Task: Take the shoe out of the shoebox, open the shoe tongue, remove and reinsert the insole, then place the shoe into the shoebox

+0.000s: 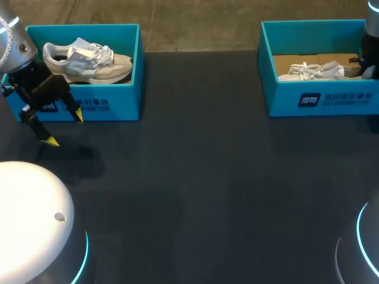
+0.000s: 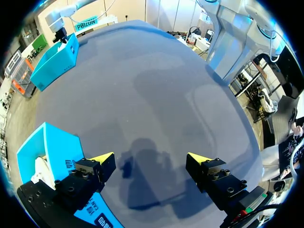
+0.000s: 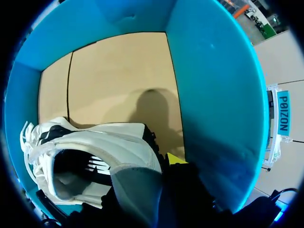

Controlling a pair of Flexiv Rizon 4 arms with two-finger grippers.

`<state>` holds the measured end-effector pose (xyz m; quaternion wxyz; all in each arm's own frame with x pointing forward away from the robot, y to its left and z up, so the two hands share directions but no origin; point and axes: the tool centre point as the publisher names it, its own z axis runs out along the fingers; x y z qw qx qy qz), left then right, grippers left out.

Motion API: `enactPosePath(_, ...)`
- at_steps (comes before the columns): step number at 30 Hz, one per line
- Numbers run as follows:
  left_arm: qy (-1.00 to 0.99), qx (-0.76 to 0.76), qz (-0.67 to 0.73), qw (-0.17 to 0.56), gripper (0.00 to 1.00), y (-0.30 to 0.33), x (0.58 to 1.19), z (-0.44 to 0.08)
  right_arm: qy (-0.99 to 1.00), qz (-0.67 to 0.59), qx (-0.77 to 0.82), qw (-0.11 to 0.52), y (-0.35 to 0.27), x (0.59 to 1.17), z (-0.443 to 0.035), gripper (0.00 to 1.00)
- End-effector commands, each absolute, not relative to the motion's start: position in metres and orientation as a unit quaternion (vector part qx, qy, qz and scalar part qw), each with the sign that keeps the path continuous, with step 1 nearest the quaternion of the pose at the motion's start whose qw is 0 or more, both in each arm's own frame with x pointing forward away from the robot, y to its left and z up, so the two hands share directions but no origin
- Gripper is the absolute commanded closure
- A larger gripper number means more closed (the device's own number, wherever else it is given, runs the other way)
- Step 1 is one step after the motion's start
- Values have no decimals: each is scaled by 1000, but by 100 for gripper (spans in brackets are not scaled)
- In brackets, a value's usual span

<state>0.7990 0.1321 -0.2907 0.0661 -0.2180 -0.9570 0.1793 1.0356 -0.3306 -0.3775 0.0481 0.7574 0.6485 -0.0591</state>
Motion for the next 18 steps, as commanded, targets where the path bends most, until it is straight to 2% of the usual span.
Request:
enactPosePath(1, -957, -218, 177, 66, 0, 132, 799, -291, 650, -59, 756, 54, -330, 1034, -373, 100)
enactPosePath(18, -957, -218, 177, 66, 0, 132, 799, -291, 664, -76, 742, 49, -334, 1029, -384, 100)
